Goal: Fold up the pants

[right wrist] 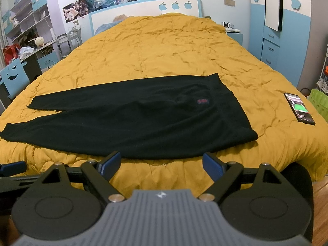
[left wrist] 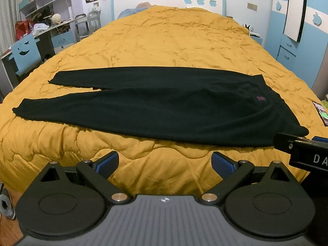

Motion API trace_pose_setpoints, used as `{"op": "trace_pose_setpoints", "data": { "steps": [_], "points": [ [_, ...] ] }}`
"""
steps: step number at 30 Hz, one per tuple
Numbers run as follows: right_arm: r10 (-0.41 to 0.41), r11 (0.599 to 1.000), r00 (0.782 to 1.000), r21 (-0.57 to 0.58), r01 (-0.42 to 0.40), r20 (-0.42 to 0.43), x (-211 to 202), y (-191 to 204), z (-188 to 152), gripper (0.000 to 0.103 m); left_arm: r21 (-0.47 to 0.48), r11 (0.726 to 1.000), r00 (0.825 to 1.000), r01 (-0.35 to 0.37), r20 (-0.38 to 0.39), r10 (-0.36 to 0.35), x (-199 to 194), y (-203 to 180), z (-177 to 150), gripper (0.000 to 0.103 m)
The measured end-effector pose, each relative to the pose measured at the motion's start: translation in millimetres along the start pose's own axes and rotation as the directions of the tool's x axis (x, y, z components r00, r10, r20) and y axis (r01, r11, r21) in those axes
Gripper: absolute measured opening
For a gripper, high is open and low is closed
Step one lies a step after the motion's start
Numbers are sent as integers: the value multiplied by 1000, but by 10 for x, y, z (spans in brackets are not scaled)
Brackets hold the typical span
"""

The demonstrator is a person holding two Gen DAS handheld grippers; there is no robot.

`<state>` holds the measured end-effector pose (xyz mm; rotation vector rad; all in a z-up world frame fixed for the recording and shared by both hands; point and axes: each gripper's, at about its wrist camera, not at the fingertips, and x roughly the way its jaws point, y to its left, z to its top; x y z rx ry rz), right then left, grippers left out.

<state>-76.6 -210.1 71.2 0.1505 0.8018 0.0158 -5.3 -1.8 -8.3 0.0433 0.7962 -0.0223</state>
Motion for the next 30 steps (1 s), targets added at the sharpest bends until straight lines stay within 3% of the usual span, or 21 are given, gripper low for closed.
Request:
{"op": "trace_pose_setpoints", "data": {
  "steps": [30],
  "points": [
    [6, 1000, 1000, 1, -6, 0, 39, 11, -39, 83, 0, 1000, 1000, 1, -6, -1, 26, -32, -8, 103]
  ]
}}
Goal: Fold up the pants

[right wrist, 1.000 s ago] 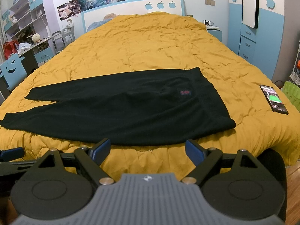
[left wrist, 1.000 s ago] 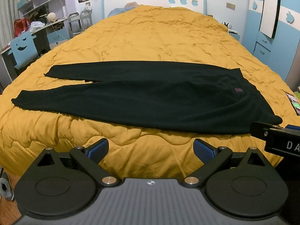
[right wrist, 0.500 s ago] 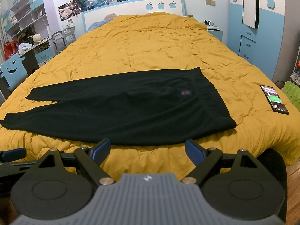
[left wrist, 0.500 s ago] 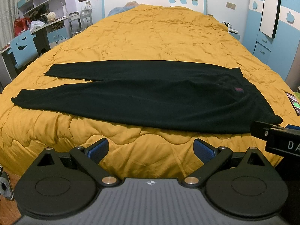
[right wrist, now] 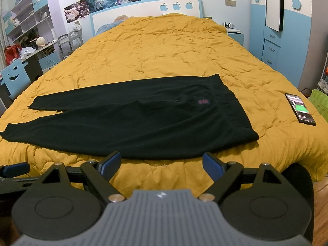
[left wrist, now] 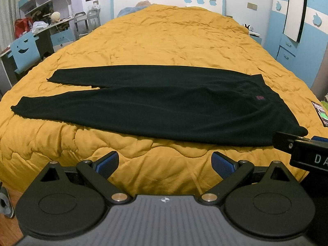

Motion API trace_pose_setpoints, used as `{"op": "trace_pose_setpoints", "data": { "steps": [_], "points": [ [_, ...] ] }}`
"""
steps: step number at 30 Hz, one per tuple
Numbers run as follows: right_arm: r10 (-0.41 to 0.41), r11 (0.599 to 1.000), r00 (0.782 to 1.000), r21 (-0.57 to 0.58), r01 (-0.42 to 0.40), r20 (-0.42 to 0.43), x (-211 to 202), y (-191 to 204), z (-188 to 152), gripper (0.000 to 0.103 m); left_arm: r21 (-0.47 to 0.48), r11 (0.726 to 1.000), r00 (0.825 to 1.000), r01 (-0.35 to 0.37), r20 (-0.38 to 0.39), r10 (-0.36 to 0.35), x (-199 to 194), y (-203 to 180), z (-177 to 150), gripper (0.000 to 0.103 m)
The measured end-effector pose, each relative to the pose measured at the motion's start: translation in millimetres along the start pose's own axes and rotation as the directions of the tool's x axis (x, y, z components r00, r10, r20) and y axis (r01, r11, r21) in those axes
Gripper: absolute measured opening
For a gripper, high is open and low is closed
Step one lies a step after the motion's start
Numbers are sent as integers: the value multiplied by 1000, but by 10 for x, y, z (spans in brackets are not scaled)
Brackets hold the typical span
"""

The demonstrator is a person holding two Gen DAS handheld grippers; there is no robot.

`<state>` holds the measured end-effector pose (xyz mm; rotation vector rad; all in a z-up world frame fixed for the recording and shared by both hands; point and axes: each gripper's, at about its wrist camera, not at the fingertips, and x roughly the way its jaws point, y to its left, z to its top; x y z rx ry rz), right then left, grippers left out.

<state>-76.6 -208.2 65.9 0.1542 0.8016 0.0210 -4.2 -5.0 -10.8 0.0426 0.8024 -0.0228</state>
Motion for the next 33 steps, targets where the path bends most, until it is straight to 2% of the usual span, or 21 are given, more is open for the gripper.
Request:
{"op": "trace_pose_setpoints", "data": {
  "steps": [10, 14, 17, 19, 23, 25, 27, 33],
  "points": [
    [3, 1000, 1000, -6, -3, 7, 16, -7, 26, 83, -3, 1000, 1000, 3, -1, -3, 3, 3, 16, 103],
    [18, 999, 999, -40, -17, 28, 143, -79, 91, 83, -13, 999, 999, 36, -15, -37, 131, 94, 128, 103],
    [53, 997, 998, -61, -51, 31, 351, -216, 111, 83, -51, 999, 1000, -6, -6, 5, 235, 307, 208, 103],
    [75, 995, 997, -68, -74, 1, 561, -334, 96, 83, -80, 997, 1000, -11, 11, 12, 280, 504, 220, 103],
    [68, 997, 995, 25, -66, -74, 929, -655, 95, 83, -140, 990, 999, -30, -14, 29, 428, 911, 252, 103],
    [64, 995, 993, 78, -56, -104, 1036, -814, 121, 83, -177, 984, 998, -25, -59, 15, 558, 1138, 299, 103],
    [70, 990, 989, 127, -53, -127, 1128, -997, 157, 83, -211, 977, 998, -19, -59, 6, 638, 1342, 322, 103],
    [35, 966, 994, 258, -8, -100, 1206, -1616, 273, 82, -299, 949, 994, -100, -61, 85, 864, 1962, 405, 103]
  ]
}}
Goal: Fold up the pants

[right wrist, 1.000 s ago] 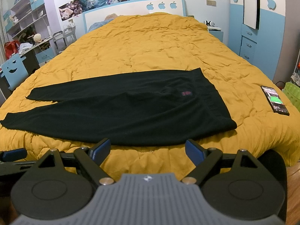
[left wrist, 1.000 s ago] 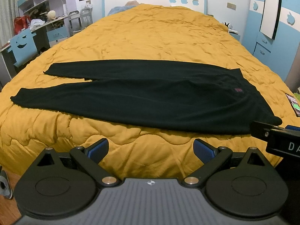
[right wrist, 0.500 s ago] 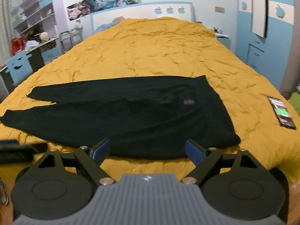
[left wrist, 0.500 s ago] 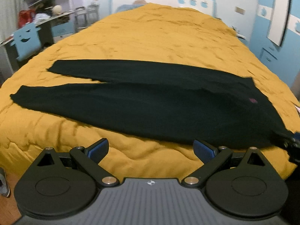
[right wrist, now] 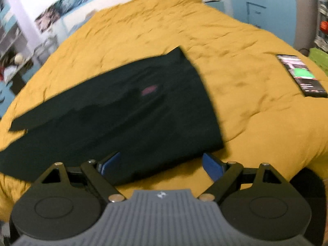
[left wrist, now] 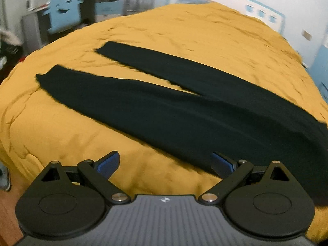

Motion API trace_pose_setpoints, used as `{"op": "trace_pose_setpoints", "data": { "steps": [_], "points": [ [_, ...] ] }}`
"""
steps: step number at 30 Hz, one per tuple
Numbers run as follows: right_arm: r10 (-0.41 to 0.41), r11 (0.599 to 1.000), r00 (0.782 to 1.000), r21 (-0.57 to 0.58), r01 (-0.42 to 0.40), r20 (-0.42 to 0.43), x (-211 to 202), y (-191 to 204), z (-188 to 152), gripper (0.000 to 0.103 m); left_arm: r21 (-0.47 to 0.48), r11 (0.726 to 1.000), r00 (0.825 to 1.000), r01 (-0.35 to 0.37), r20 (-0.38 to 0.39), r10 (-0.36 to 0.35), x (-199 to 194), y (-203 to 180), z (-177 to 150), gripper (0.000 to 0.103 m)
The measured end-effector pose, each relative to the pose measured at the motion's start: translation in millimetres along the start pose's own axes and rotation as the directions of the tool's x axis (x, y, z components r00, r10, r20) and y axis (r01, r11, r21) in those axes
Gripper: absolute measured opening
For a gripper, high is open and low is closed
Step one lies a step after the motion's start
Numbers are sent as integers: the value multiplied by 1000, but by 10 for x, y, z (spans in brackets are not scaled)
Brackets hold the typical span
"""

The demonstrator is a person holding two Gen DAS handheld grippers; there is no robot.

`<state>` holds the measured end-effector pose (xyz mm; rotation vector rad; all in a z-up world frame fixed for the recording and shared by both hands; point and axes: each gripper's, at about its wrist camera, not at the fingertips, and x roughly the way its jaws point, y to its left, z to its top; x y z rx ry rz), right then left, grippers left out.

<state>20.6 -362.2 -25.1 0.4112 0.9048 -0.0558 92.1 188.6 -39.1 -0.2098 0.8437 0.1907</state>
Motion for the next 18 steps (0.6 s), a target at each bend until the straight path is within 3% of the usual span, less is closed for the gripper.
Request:
{"op": "trace_pose_setpoints", "data": {
  "steps": [4, 7, 12, 14, 18],
  "points": [
    [25, 993, 998, 115, -19, -49, 88, -310, 36, 74, -166, 982, 995, 95, -9, -98, 187, 465, 126, 103],
    [62, 984, 997, 172, -52, -52, 180, -414, 4, 68, -285, 954, 995, 93, -6, -99, 321, 774, 178, 103],
    [177, 922, 984, 351, -163, -9, 337, -596, -14, 50, -421, 894, 987, 152, 15, -160, 444, 1076, 247, 103],
    [191, 897, 982, 407, -175, 3, 417, -640, -14, 38, -470, 868, 986, 159, 38, -160, 496, 1177, 312, 103],
    [222, 844, 975, 503, -186, -12, 545, -749, -9, 25, -602, 775, 981, 193, 107, -161, 563, 1461, 369, 103]
  ]
}}
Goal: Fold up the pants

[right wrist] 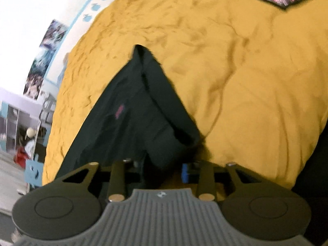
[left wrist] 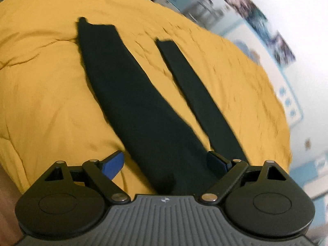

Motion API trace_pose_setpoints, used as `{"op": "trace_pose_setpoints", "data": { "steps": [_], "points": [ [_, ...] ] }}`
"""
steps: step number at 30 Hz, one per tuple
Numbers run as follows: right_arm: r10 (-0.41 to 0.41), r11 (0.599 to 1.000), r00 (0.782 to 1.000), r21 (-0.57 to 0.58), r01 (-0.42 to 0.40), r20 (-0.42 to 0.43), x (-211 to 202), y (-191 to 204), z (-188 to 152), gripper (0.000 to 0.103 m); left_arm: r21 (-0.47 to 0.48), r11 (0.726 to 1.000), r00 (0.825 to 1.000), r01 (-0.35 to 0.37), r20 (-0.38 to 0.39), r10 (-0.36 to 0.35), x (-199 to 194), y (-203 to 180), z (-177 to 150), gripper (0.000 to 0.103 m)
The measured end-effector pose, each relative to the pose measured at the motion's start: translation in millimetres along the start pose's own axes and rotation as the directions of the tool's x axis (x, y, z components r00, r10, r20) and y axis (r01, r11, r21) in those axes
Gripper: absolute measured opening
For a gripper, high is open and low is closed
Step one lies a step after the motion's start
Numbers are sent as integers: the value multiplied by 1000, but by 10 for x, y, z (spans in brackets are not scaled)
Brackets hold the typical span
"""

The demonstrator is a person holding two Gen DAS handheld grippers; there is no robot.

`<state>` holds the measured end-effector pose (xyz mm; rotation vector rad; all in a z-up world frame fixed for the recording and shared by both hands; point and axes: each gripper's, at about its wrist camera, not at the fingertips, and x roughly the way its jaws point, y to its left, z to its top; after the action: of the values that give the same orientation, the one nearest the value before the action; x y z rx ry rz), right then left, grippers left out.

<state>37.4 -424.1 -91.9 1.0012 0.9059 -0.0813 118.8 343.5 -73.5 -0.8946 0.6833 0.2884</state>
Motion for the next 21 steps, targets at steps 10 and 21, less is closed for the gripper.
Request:
{"op": "trace_pose_setpoints", "data": {
  "steps": [10, 21],
  "points": [
    [103, 989, 995, 104, -103, 0, -116, -152, 128, 2, -208, 978, 996, -16, 88, 35, 401, 396, 403, 90],
    [130, 982, 990, 134, -135, 48, -418, -230, 223, 1, -250, 967, 995, -51, 70, 71, 416, 432, 434, 3]
  ]
}}
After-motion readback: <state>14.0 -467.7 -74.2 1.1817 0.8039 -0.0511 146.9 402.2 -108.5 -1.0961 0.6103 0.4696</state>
